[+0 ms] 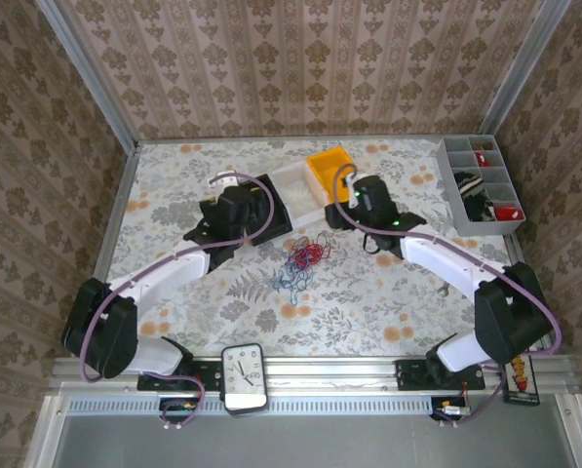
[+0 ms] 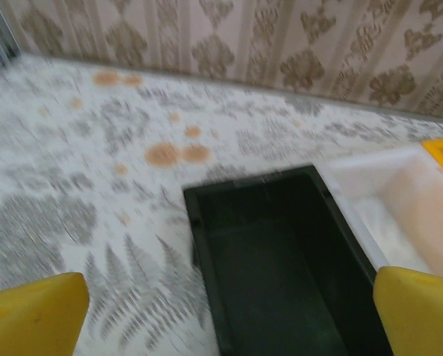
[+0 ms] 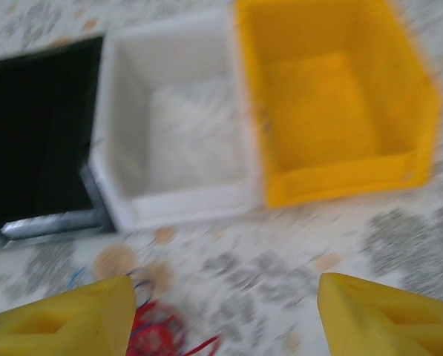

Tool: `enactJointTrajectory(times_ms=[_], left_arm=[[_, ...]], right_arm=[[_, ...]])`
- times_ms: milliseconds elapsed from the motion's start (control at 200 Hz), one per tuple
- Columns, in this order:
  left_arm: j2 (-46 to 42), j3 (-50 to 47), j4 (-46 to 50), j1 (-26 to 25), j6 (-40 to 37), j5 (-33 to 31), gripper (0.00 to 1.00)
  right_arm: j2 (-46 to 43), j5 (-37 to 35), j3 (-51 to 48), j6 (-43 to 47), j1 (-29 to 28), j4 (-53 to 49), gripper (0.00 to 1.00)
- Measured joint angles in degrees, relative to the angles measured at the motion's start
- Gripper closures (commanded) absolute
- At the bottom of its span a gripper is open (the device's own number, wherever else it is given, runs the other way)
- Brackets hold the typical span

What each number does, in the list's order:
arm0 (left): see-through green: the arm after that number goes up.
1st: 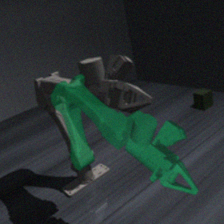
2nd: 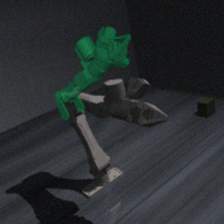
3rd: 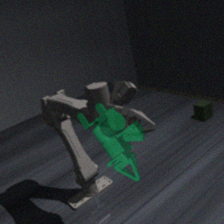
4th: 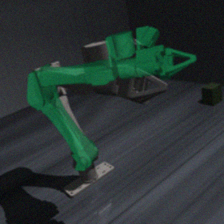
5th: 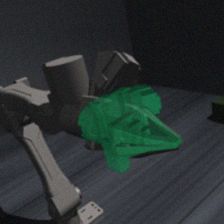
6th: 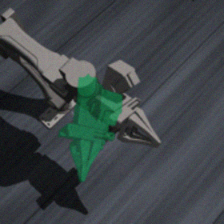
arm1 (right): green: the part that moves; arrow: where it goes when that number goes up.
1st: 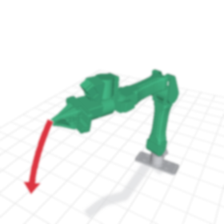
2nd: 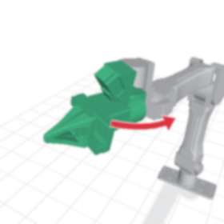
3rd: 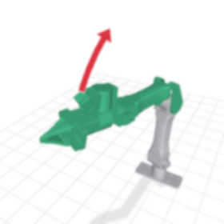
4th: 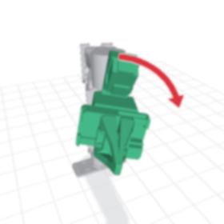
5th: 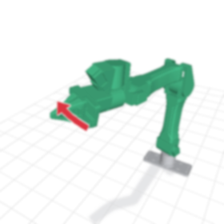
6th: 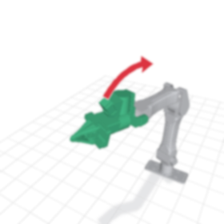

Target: Untangle the cables

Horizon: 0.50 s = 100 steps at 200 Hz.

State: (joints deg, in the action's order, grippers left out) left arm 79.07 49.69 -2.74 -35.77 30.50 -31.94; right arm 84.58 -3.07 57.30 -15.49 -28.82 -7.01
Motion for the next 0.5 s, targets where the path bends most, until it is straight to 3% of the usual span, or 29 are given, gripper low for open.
enactJointTrajectory(times_ms=[185,500], left_arm=[[0.0,-1.2,6.8,-0.4,10.0,3.9,0.06],[0.2,-1.3,9.8,-5.0,9.8,9.4,0.0]], right_arm=[[1.7,5.1,0.0,-5.9,-3.9,-4.5,0.36],[6.5,9.4,0.7,-8.9,-4.8,-7.0,0.43]])
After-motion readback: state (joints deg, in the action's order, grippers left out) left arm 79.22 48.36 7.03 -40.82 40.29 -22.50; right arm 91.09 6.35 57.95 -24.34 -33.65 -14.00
